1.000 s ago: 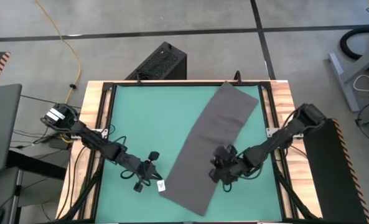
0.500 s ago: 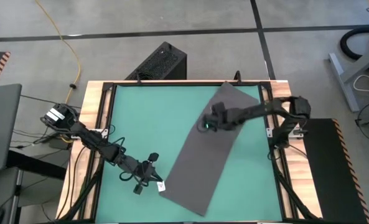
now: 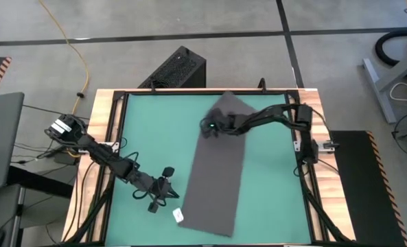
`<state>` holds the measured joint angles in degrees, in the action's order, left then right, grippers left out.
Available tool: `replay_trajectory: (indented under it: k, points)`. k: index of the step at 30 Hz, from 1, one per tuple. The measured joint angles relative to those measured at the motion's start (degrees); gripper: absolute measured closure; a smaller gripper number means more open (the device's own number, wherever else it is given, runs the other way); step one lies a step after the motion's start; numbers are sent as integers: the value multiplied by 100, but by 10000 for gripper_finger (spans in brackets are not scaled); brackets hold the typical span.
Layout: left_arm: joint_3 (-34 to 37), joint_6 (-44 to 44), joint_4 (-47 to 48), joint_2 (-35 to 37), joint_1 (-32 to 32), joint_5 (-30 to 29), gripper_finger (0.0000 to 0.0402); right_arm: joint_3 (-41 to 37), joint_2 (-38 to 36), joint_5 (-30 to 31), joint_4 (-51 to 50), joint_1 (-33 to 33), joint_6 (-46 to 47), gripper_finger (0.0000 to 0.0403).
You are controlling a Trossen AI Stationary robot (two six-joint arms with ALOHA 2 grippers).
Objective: Roll towel
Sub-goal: Roll the gray towel
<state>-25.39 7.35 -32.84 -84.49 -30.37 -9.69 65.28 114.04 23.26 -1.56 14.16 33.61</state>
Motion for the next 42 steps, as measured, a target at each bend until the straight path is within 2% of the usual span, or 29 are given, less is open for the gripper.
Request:
replay_trajectory:
  k: [3, 5, 8, 11, 13, 21, 26, 29, 32, 38, 40, 42]
  points:
    - [-1, -2, 26, 0, 47, 1, 400, 719, 184, -746, -420, -141, -1030, 386]
    - [0, -2, 54, 0, 63, 0, 400, 1190, 158, -749, -909, -263, -1314, 386]
    - [0, -2, 79, 0, 62, 0, 400, 1703, -17, 31, -1759, -413, -1365, 386]
    - [0, -3, 147, 0, 62, 1, 400, 1888, -221, 1319, -2158, -490, -1112, 386]
    - [0, -2, 149, 0, 62, 2, 400, 1892, -271, 1667, -2340, -397, -817, 386]
    - [0, 137, 145, 0, -20, 44, 400, 1868, 532, 1496, -2495, 284, 219, 386]
    - [0, 188, 149, 0, -72, 47, 400, 1911, 921, 582, -2012, 535, 392, 386]
    - [0, 192, 174, 0, -66, 44, 400, 2139, 1070, 423, -1973, 569, 390, 386]
    - [0, 145, 180, 0, -47, 37, 400, 2359, 1111, 523, -2214, 515, -120, 386]
    - [0, 26, 175, 2, 97, 31, 400, 3086, 988, 244, -2360, 287, -1995, 386]
    - [0, 24, 181, 2, 136, 24, 400, 3324, 878, 233, -2706, 208, -2246, 386]
    - [0, 24, 220, 2, 138, 23, 400, 3474, 664, 387, -3447, 140, -2030, 386]
